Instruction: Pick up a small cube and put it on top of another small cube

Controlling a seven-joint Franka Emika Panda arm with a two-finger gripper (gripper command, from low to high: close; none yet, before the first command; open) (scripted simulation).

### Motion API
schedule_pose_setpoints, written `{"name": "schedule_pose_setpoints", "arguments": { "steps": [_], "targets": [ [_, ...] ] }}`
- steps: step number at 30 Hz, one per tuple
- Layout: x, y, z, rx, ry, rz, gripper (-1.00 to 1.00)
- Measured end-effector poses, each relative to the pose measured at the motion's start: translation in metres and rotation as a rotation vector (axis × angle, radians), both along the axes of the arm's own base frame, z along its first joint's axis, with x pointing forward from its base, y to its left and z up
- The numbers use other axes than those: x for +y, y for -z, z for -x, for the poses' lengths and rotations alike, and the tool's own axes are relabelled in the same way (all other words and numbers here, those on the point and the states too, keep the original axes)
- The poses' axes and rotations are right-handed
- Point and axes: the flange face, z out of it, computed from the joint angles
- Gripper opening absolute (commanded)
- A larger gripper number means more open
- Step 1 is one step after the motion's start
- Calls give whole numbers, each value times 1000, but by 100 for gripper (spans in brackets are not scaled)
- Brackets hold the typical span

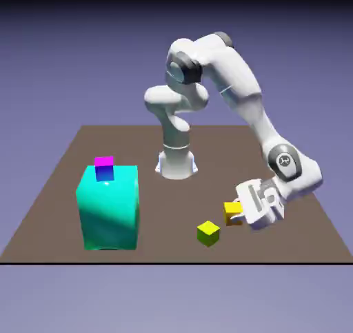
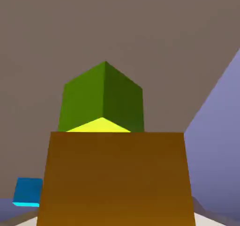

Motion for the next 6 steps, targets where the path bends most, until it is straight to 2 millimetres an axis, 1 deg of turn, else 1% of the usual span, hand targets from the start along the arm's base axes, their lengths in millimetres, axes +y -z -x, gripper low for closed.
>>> {"name": "schedule_pose_setpoints", "arguments": {
  "steps": [1, 3, 4, 6],
  "targets": [
    [0, 0, 0, 0, 0, 0, -100],
    [-41, 42, 0, 0, 0, 0, -100],
    [-44, 45, 0, 0, 0, 0, 100],
    [-44, 45, 0, -1, -2, 0, 100]
  ]
}}
